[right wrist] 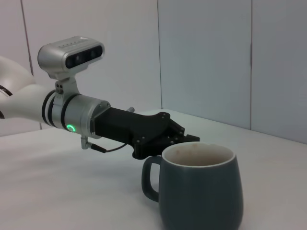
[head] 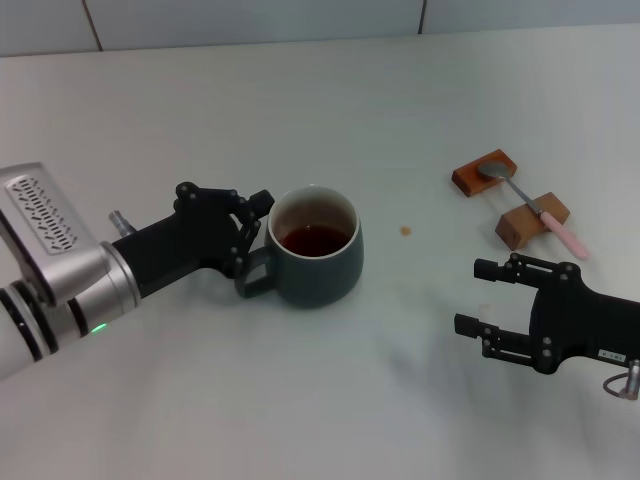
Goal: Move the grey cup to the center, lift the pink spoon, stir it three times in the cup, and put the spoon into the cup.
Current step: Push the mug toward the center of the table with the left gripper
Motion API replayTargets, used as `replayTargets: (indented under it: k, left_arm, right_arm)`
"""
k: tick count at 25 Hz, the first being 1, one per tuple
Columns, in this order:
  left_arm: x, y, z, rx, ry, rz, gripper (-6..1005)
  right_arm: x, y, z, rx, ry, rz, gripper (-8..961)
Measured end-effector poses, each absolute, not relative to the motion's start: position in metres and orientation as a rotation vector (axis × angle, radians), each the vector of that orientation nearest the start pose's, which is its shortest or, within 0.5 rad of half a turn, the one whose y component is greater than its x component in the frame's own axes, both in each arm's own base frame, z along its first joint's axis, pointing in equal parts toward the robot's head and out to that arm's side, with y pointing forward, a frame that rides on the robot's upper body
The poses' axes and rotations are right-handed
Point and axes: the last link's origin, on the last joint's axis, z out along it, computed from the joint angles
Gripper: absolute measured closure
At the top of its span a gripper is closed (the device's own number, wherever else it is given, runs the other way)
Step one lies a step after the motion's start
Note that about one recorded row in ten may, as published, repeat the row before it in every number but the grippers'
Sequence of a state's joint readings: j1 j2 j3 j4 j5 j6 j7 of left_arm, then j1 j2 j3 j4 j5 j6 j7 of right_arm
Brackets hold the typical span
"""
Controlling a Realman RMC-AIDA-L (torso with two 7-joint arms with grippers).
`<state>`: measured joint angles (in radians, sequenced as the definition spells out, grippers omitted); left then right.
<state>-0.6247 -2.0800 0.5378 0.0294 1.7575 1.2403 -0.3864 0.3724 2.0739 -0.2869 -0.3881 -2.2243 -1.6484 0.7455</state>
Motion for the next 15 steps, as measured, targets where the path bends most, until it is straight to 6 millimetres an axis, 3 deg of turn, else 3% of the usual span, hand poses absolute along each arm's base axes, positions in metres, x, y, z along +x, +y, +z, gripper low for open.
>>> replayTargets:
  k: [10, 15]
  left_arm:
    - [-0.250, 0.333, -0.098, -2.407, -0.243, -0.713, 1000]
    - [-0.238, 0.332, -0.111, -2.402, -0.208, -0.701, 1000]
  right_arm:
    - [0.328, 0.247, -0.020, -2.588, 0.360, 0.746, 261]
    - [0.328, 0.247, -0.020, -2.588, 0.358, 0.746, 261]
